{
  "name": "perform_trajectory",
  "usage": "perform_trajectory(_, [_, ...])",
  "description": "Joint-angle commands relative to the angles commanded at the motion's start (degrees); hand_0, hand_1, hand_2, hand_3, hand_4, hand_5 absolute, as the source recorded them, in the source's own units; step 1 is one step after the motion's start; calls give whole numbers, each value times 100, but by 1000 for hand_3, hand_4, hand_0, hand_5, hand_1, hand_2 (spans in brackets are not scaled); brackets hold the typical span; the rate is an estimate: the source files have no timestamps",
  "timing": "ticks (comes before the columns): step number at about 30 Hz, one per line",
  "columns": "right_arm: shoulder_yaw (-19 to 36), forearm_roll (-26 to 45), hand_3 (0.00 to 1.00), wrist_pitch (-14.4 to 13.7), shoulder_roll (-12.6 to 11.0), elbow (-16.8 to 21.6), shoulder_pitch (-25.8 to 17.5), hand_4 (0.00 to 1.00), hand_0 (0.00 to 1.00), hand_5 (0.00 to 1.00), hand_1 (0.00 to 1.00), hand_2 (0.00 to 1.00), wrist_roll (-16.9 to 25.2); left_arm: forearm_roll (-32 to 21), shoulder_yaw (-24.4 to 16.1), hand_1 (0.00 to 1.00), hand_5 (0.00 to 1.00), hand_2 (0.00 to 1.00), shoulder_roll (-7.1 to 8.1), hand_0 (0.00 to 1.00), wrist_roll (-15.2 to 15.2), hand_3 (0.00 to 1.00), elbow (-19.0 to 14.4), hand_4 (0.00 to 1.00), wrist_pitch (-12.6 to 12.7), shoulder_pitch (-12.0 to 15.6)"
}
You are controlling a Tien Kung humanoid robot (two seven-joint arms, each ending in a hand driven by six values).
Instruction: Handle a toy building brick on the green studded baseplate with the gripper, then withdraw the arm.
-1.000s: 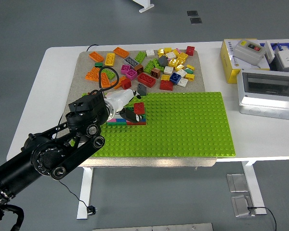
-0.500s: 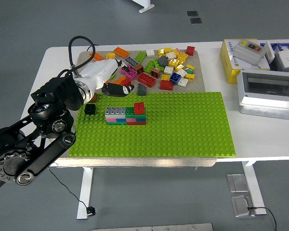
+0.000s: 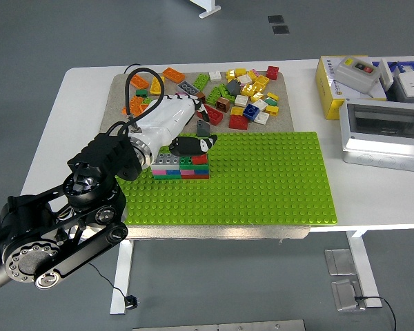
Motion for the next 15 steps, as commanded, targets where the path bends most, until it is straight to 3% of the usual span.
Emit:
perform_trajectory(7, [-41, 38, 657, 3, 0, 0, 11, 414, 690, 799, 642, 622, 8, 58, 153, 915, 591, 893, -139, 948, 0, 654, 522, 681, 154, -3])
perform_trajectory(15, [-49, 40, 657, 4, -1, 0, 12, 414, 690, 799, 642, 622, 5, 6, 221, 915, 593, 894, -190, 953, 0, 657, 776, 687, 144, 24])
